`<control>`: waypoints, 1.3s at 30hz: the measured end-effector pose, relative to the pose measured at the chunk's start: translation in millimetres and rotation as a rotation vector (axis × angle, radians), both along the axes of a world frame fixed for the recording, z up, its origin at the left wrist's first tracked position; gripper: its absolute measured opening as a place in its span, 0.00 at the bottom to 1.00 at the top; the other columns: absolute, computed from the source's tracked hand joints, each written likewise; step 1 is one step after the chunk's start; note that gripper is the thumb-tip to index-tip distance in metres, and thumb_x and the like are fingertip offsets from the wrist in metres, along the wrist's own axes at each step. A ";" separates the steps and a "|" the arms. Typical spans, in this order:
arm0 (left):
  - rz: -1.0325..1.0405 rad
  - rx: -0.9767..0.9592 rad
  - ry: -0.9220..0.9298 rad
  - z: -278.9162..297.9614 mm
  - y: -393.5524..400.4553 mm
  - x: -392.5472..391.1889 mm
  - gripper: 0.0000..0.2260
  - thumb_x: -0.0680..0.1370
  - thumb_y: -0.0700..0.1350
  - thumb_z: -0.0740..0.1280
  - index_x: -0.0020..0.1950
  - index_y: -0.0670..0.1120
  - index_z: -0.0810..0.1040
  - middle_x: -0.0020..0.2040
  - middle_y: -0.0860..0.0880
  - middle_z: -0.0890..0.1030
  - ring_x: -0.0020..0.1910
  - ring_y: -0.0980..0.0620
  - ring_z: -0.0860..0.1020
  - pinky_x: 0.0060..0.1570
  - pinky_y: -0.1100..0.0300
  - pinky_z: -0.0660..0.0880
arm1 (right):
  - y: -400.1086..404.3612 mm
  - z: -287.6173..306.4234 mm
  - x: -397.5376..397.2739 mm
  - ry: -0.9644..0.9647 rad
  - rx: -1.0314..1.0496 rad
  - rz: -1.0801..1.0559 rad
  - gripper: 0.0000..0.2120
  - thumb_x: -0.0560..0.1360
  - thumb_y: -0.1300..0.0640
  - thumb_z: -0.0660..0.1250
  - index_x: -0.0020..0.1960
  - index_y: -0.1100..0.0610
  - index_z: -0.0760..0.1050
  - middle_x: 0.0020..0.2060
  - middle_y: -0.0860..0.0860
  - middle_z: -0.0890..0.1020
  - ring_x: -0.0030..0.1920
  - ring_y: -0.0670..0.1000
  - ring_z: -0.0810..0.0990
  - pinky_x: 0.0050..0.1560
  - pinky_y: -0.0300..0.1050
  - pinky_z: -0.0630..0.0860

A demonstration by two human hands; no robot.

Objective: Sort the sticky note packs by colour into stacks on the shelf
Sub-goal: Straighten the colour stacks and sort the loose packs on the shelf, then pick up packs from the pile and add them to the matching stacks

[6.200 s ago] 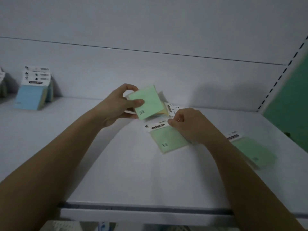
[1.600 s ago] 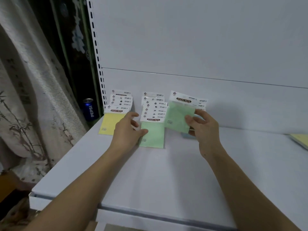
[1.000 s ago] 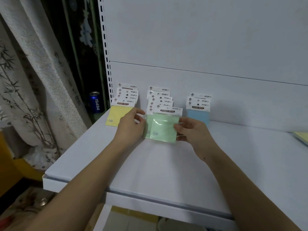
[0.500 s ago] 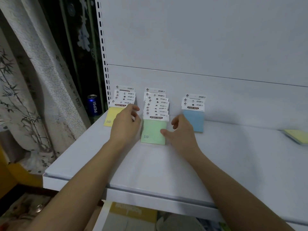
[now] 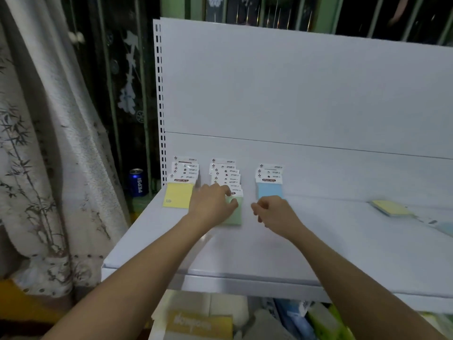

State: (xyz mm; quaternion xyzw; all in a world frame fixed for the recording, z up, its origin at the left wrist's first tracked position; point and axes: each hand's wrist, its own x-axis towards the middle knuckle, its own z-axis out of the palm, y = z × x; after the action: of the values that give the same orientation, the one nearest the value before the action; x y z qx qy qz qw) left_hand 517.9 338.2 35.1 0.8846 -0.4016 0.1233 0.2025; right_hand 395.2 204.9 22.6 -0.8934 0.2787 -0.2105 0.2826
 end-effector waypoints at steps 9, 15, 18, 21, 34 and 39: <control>-0.098 0.074 0.176 -1.6 13.2 -57.1 0.18 0.77 0.61 0.58 0.59 0.53 0.78 0.58 0.52 0.80 0.58 0.49 0.76 0.57 0.54 0.70 | 26.8 23.5 -75.3 0.300 -0.248 -0.106 0.15 0.78 0.40 0.58 0.47 0.50 0.76 0.48 0.48 0.80 0.48 0.52 0.78 0.49 0.47 0.73; -0.194 0.051 0.194 2.6 -3.1 -116.6 0.19 0.79 0.59 0.54 0.56 0.52 0.80 0.57 0.49 0.81 0.56 0.46 0.76 0.57 0.52 0.71 | 21.7 28.4 -135.1 0.385 -0.275 -0.174 0.16 0.80 0.43 0.55 0.52 0.52 0.76 0.46 0.48 0.79 0.47 0.52 0.77 0.44 0.46 0.70; -0.249 0.036 0.184 5.8 -22.3 -148.9 0.19 0.79 0.58 0.54 0.54 0.50 0.80 0.54 0.48 0.81 0.54 0.45 0.76 0.55 0.52 0.71 | 7.4 30.8 -171.1 0.380 -0.278 -0.209 0.17 0.80 0.43 0.55 0.51 0.53 0.76 0.45 0.49 0.80 0.46 0.52 0.78 0.42 0.46 0.70; -0.290 0.046 0.184 10.7 -45.7 -182.3 0.19 0.79 0.58 0.54 0.54 0.50 0.80 0.54 0.48 0.81 0.54 0.46 0.76 0.52 0.53 0.69 | -12.9 34.0 -209.7 0.357 -0.255 -0.257 0.16 0.79 0.43 0.56 0.50 0.53 0.76 0.44 0.49 0.80 0.45 0.52 0.79 0.41 0.46 0.71; -0.371 0.016 0.307 7.2 -189.4 -352.5 0.16 0.78 0.60 0.56 0.56 0.55 0.78 0.52 0.55 0.81 0.47 0.53 0.77 0.47 0.57 0.74 | -131.8 14.3 -401.3 0.133 -0.104 -0.376 0.10 0.77 0.48 0.60 0.47 0.51 0.77 0.41 0.43 0.77 0.46 0.50 0.77 0.45 0.45 0.73; -0.384 -0.071 0.383 -8.9 -228.1 -384.5 0.12 0.79 0.56 0.58 0.55 0.54 0.78 0.49 0.57 0.78 0.45 0.53 0.78 0.43 0.59 0.73 | -180.3 0.5 -451.9 0.057 -0.021 -0.355 0.08 0.77 0.51 0.60 0.42 0.50 0.75 0.41 0.48 0.81 0.38 0.49 0.78 0.41 0.46 0.76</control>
State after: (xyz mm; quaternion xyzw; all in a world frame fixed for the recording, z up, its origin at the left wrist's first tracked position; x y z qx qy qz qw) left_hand 133.5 110.1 26.2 0.7919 -0.5117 -0.0727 0.3253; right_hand -56.8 24.5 23.1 -0.8386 0.4379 -0.2347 0.2235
